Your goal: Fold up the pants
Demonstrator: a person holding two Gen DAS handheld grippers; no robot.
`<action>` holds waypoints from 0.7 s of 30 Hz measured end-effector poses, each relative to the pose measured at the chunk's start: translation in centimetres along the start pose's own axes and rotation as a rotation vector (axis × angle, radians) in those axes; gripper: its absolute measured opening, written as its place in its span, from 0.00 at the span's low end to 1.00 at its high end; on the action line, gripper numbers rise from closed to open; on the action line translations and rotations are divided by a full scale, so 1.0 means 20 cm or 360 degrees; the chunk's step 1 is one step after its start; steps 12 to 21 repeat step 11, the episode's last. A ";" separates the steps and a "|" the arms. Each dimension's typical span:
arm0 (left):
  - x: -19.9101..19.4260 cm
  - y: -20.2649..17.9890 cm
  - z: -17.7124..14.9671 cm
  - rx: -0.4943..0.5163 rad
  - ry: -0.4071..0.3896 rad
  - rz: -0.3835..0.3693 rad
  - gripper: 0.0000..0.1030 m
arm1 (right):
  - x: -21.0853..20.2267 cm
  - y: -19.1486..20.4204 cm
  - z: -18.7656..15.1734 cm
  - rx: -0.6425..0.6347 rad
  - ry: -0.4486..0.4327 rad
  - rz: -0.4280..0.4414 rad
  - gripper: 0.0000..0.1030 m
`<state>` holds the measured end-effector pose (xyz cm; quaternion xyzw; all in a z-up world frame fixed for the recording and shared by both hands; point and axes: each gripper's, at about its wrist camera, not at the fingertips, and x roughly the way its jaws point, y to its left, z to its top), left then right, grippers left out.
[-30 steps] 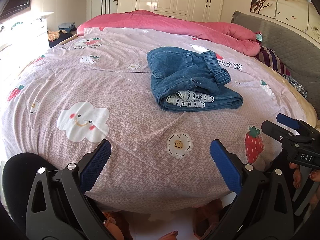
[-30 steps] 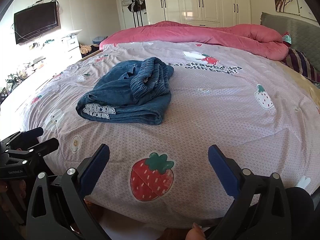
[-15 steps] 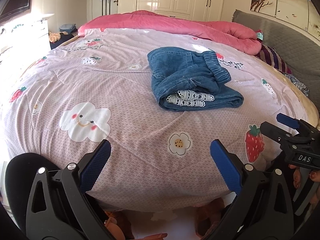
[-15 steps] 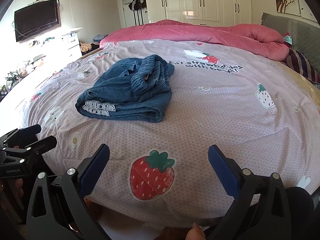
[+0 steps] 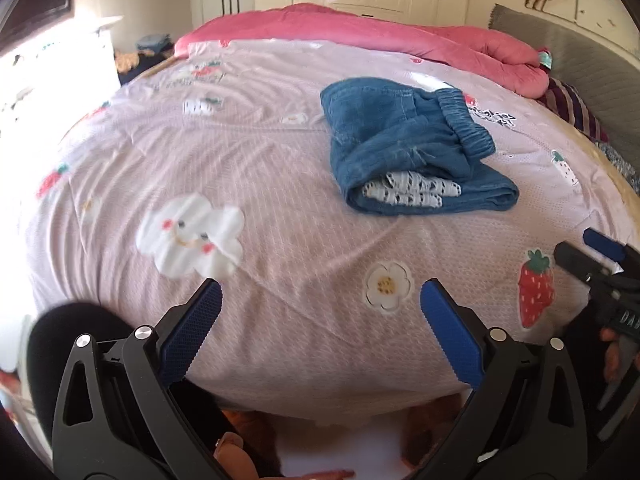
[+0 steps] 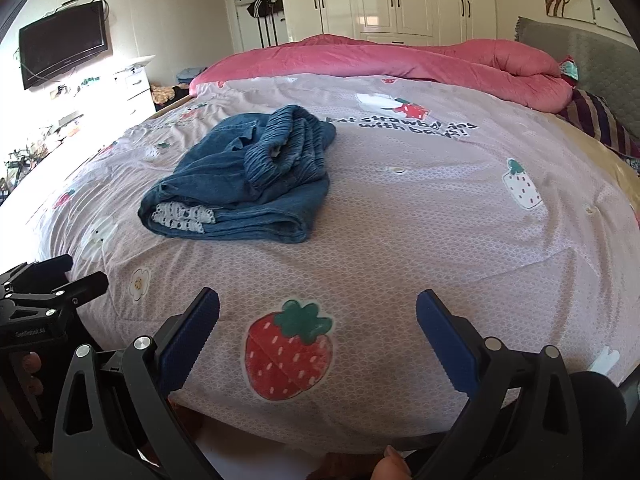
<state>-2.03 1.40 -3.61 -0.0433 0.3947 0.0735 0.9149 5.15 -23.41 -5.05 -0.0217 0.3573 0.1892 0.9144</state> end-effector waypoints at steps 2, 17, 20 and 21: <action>-0.03 0.05 0.03 -0.0053 -0.0057 -0.0056 0.91 | 0.00 -0.08 0.05 0.0058 -0.0005 -0.0029 0.96; 0.41 0.69 0.59 -0.0201 0.0095 0.0354 0.91 | 0.21 -0.97 0.51 0.0381 -0.0010 -0.0716 0.96; 0.41 0.69 0.59 -0.0201 0.0095 0.0354 0.91 | 0.21 -0.97 0.51 0.0381 -0.0010 -0.0716 0.96; 0.41 0.69 0.59 -0.0201 0.0095 0.0354 0.91 | 0.21 -0.97 0.51 0.0381 -0.0010 -0.0716 0.96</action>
